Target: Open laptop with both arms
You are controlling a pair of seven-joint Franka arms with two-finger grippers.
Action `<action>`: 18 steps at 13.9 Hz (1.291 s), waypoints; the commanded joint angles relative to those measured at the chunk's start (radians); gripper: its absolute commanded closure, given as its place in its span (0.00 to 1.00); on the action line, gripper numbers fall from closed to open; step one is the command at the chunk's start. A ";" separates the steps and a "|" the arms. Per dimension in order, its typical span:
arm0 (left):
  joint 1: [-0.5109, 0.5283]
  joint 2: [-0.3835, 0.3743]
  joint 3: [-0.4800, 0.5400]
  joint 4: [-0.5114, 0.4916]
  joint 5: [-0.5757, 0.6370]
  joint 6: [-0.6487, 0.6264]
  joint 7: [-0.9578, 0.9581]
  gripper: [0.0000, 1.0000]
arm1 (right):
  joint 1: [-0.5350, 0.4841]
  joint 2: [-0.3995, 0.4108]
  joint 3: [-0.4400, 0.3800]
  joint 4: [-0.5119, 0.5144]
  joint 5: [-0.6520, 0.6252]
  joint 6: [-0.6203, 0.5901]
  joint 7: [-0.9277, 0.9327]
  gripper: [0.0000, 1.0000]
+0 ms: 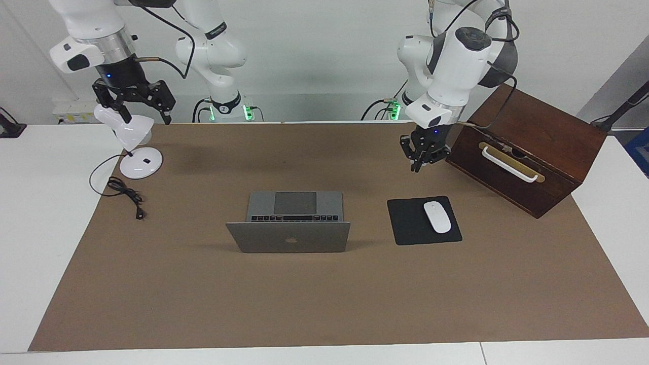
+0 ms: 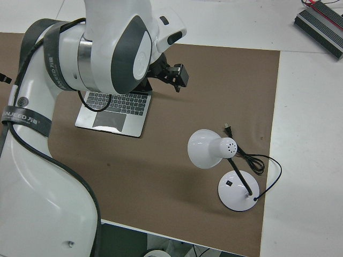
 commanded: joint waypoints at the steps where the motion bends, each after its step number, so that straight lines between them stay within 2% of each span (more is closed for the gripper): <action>1: 0.055 -0.030 -0.007 0.009 0.015 -0.069 0.003 0.39 | 0.001 -0.007 0.000 -0.020 0.014 0.071 0.010 0.00; 2: 0.073 -0.041 -0.007 0.012 0.019 -0.082 0.003 0.00 | 0.001 0.008 0.002 -0.010 0.011 0.071 0.010 0.00; 4: 0.118 -0.058 -0.007 0.015 0.036 -0.096 0.005 0.00 | 0.003 0.027 0.003 0.015 0.000 0.068 0.008 0.00; 7: 0.185 -0.083 -0.007 0.017 0.036 -0.117 0.005 0.00 | 0.001 0.097 0.003 0.119 0.000 -0.001 0.008 0.00; 9: 0.220 -0.093 -0.007 0.024 0.036 -0.135 -0.003 0.00 | 0.001 0.102 0.002 0.135 -0.002 -0.007 0.008 0.00; 15: 0.342 -0.077 -0.007 0.164 0.036 -0.289 -0.003 0.00 | -0.002 0.107 0.002 0.153 -0.006 -0.015 0.007 0.00; 18: 0.363 -0.069 -0.007 0.202 0.038 -0.391 -0.003 0.00 | -0.002 0.148 0.002 0.220 -0.006 -0.070 0.007 0.00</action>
